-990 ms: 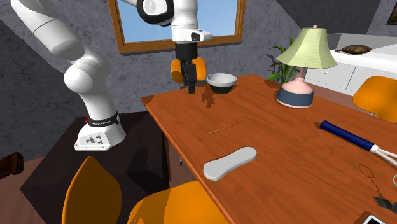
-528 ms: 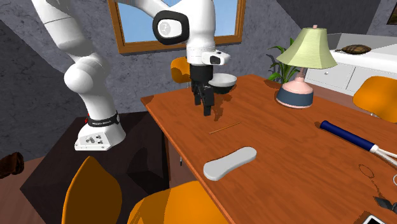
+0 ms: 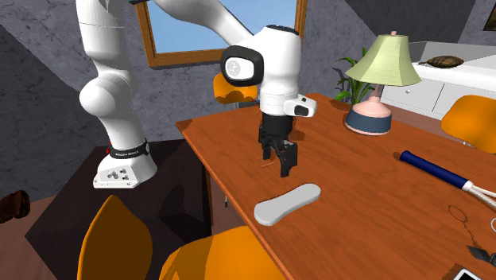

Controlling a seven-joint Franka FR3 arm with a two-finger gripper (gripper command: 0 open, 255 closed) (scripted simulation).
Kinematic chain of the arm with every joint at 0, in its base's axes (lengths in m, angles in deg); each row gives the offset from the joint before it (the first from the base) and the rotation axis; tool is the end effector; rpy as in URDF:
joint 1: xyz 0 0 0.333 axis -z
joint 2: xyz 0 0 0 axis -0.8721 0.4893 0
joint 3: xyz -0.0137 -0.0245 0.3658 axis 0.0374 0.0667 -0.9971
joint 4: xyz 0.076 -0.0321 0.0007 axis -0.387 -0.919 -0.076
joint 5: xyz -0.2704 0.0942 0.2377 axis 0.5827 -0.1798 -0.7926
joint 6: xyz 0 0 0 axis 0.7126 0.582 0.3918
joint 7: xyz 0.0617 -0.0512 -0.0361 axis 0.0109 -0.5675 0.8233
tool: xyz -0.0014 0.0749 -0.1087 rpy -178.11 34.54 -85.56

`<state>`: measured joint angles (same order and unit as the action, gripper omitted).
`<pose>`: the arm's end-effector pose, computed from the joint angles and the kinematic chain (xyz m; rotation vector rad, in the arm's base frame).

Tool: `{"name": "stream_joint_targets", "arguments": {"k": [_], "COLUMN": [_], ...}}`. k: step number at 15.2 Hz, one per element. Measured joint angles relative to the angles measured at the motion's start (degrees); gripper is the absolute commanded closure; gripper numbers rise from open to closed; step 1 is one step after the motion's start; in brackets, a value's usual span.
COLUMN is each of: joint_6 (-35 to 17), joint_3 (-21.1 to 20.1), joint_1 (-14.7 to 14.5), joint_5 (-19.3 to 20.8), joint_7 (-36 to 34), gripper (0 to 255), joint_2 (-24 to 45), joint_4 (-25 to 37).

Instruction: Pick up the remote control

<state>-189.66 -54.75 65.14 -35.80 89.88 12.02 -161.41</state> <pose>0.4580 -0.2919 0.3805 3.0826 0.3788 0.0036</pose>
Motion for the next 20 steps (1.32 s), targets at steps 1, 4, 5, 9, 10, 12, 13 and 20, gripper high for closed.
{"name": "stream_joint_targets", "arguments": {"k": [1, 4, 5, 9, 10, 12, 13, 20], "joint_6": [-0.2, -1.5, -1.1, -2.7, -3.2, -4.2, -4.6, -5.3], "joint_3": [0.0, -1.0, -1.6, -2.8, -3.0, -3.4, -3.6, -3.8], "joint_1": [0.9, 3.6, 4.6, 5.8, 6.0, 6.3, 6.5, 6.6], "joint_5": [-1.6, -6.1, -7.3, -9.5, -9.8, -10.5, -10.8, -11.1], "joint_7": [2.5, 8.6, 10.2, 12.1, 12.3, 12.8, 12.9, 13.3], "gripper": [0, 0, 0, 0, 0, 0, 0, 255], "joint_2": [2.3, 9.3, 11.7, 15.4, 16.0, 17.2, 17.7, 18.0], "joint_4": [1.6, 6.1, 8.4, 10.0, 10.0, 10.1, 10.2, 9.9]}}
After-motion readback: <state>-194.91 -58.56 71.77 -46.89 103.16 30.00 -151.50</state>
